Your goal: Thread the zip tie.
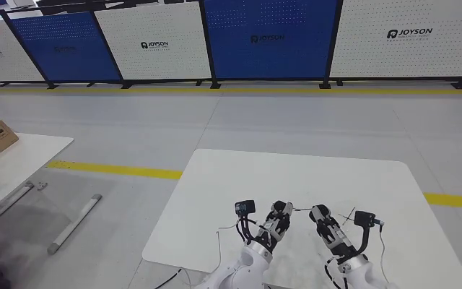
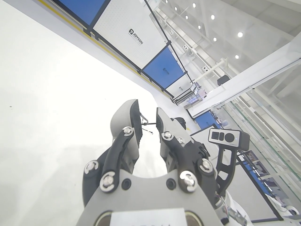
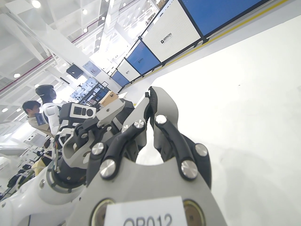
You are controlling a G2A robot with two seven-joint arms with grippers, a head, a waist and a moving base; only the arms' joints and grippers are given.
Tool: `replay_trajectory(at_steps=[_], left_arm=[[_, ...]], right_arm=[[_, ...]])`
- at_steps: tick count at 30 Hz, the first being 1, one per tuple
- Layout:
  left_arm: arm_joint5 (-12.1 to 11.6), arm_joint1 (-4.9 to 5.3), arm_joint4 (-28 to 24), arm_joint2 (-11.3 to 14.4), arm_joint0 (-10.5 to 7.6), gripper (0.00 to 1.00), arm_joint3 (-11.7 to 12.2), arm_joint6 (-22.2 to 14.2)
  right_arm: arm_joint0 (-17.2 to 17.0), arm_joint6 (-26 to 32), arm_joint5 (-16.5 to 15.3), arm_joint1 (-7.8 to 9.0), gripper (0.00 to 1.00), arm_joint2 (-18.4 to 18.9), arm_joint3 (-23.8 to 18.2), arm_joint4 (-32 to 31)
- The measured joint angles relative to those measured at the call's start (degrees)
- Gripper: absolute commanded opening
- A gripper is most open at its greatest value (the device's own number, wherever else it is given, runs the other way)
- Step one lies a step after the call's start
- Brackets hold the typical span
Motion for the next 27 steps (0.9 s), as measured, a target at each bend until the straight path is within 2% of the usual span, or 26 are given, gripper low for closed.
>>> replay_trajectory(at_steps=[1, 9, 11, 12, 14, 17, 19, 24, 27], left_arm=[[0.05, -0.01, 0.02, -0.04, -0.02, 0.0, 0.01, 0.0], [-0.04, -0.03, 0.53, -0.23, 0.26, 0.0, -0.22, -0.01], [-0.19, -0.02, 0.66, -0.18, 0.44, 0.09, -0.37, -0.21], [-0.25, -0.02, 0.68, -0.17, 0.5, 0.21, -0.43, -0.32], [-0.42, -0.01, 0.7, -0.15, 0.6, 0.22, -0.59, -0.59], [-0.62, 0.04, 0.92, -0.22, 0.72, 0.06, -0.78, -0.99], [-0.62, 0.05, 1.12, -0.27, 0.77, 0.07, -0.84, -1.13], [-0.35, 0.06, 1.61, -0.3, 0.83, 0.0, -0.95, -1.31], [-0.21, 0.04, 1.75, -0.33, 0.82, 0.0, -0.94, -1.23]], right_arm=[[-0.02, -0.03, 0.0, -0.01, 0.0, 0.01, 0.0, -0.04], [-0.23, -0.34, -0.35, -0.08, 0.0, 0.37, 0.11, 0.51], [-0.24, -0.34, -0.34, -0.11, 0.0, 0.45, 0.11, 0.66], [-0.24, -0.32, -0.31, -0.12, 0.0, 0.47, 0.11, 0.7], [-0.23, -0.22, -0.3, -0.13, 0.0, 0.5, 0.1, 0.7], [-0.22, 0.01, -0.4, -0.15, 0.0, 0.5, 0.11, 0.59], [-0.24, 0.15, -0.5, -0.16, 0.0, 0.48, 0.11, 0.59], [-0.31, 0.14, -0.59, -0.2, 0.0, 0.57, 0.07, 0.47], [-0.44, 0.01, -0.63, -0.21, 0.0, 0.69, -0.1, 0.49]])
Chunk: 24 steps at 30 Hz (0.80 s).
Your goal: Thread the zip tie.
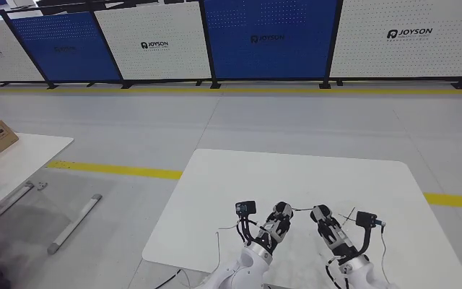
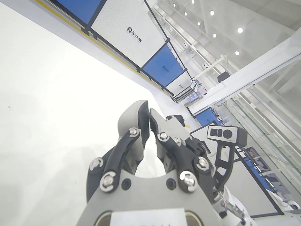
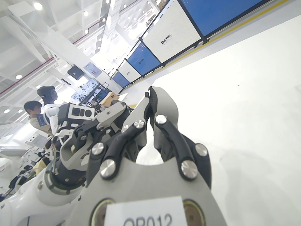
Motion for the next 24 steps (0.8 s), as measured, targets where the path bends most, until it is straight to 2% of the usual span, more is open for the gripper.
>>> replay_trajectory(at_steps=[12, 13, 14, 19, 24], left_arm=[[-0.95, 0.02, -0.67, 0.17, 0.51, 0.0, -0.96, -1.58], [-1.0, 0.03, -0.68, 0.14, 0.57, 0.0, -1.05, -1.52], [-1.01, 0.03, -0.73, 0.09, 0.63, 0.0, -1.14, -1.37], [-0.18, -0.21, -2.59, -0.16, 0.62, 0.0, -1.2, -0.21], [0.56, -0.87, -7.32, -0.37, 0.02, 0.0, -1.07, 2.29]], right_arm=[[0.01, 1.18, 0.86, -0.04, 0.01, 0.01, -1.4, -0.87], [0.02, 1.36, 0.86, -0.05, 0.84, -0.01, -1.45, -0.73], [0.04, 1.61, 0.85, -0.05, 1.0, 0.01, -1.48, -0.47], [-0.1, 1.91, 0.57, -0.05, 1.0, 0.37, -1.51, 0.34], [-0.56, 2.29, -1.16, 0.07, 1.0, 1.05, -1.12, 1.1]])
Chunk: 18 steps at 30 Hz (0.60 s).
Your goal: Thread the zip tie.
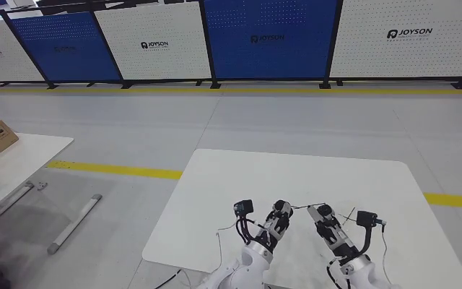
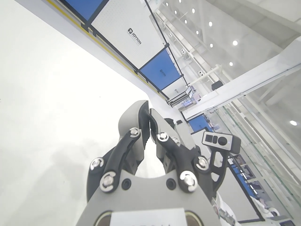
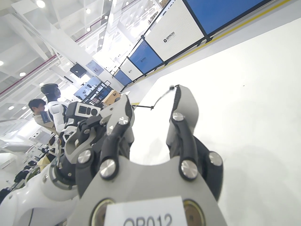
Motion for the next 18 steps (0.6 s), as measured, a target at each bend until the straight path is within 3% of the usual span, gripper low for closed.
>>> replay_trajectory(at_steps=[3, 6, 9, 14, 18], left_arm=[[-0.49, -0.38, -3.92, -0.56, -0.13, 0.0, -0.56, 1.6], [-1.16, -0.49, -6.91, -1.12, -0.15, 0.0, -1.23, 0.79], [-1.37, -0.42, -8.13, -1.32, -0.1, 0.0, -1.67, -1.45], [-1.38, -0.41, -8.1, -1.3, -0.09, 0.0, -1.68, -1.37], [-1.48, -0.56, -10.4, -1.73, 0.24, 0.0, -2.11, -0.87]], right_arm=[[-0.41, 0.12, -1.1, 0.11, 1.0, 0.9, 0.67, 1.12], [-0.58, 0.92, -0.77, 0.18, 1.0, 1.5, 1.59, 2.17], [-0.56, 1.08, -0.62, 0.18, 1.0, 1.5, 1.67, 2.29], [-0.53, 0.99, -0.57, 0.18, 1.0, 1.51, 1.64, 2.15], [-0.11, -0.83, 1.76, 0.19, 1.0, 0.99, 1.23, -4.02]])
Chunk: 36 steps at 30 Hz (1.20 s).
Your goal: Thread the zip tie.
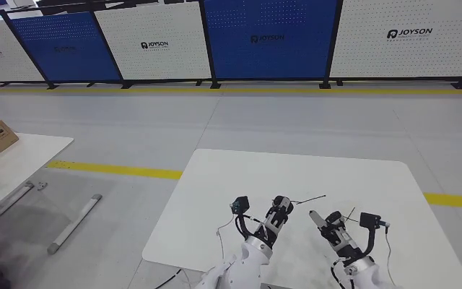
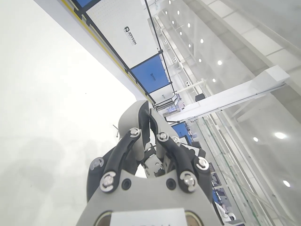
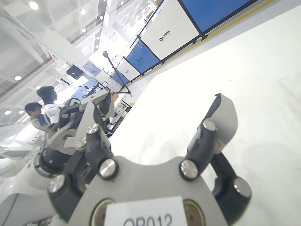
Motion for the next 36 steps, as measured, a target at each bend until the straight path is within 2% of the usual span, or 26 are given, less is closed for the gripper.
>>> replay_trajectory(at_steps=[5, 7, 9, 11, 21, 25, 31, 32, 33, 36], left_arm=[[-0.55, -0.22, -5.53, -1.5, 0.8, 0.0, -1.69, 1.1], [-0.51, -0.18, -6.43, -1.55, 1.03, 0.0, -2.12, -0.04], [0.04, -0.14, -8.48, -1.49, 1.22, 0.0, -2.72, -2.67], [0.29, -0.11, -9.18, -1.59, 1.21, 0.0, -2.9, -3.56], [-0.05, -0.21, -9.34, -1.46, 0.83, 0.0, -2.25, -3.08], [-0.11, -0.33, -9.41, -1.25, 0.6, 0.0, -2.06, -2.2], [-0.17, -0.32, -9.37, -1.21, 0.59, 0.0, -1.82, -2.46], [-0.18, -0.32, -9.33, -1.1, 0.53, 0.0, -1.6, -2.64], [-0.19, -0.33, -9.28, -0.99, 0.47, 0.0, -1.48, -2.71], [-0.07, -0.41, -9.04, -0.58, 0.28, 0.0, -1.27, -2.66]], right_arm=[[0.65, -2.62, 1.53, -0.02, 1.0, -1.19, 1.01, -8.78], [1.02, -2.79, 1.66, 0.08, 1.0, -1.76, 1.26, -13.27], [1.2, -2.86, 1.94, 0.13, 1.0, -2.33, 1.5, -17.23], [1.2, -2.87, 1.99, 0.12, 1.0, -2.37, 1.52, -17.32], [2.16, -1.92, 2.83, -0.16, 1.0, -3.16, 2.55, -15.53], [3.17, -0.77, 4.55, -0.33, 1.0, -3.77, 3.14, -16.04], [3.05, -1.09, 4.23, -0.36, 1.0, -3.73, 2.99, -15.46], [3.05, -1.15, 3.84, -0.37, 0.87, -3.66, 2.9, -15.11], [3.04, -1.24, 3.59, -0.37, 0.66, -3.6, 2.85, -14.95], [3.14, -1.13, 3.09, -0.39, 0.49, -3.61, 2.79, -14.62]])
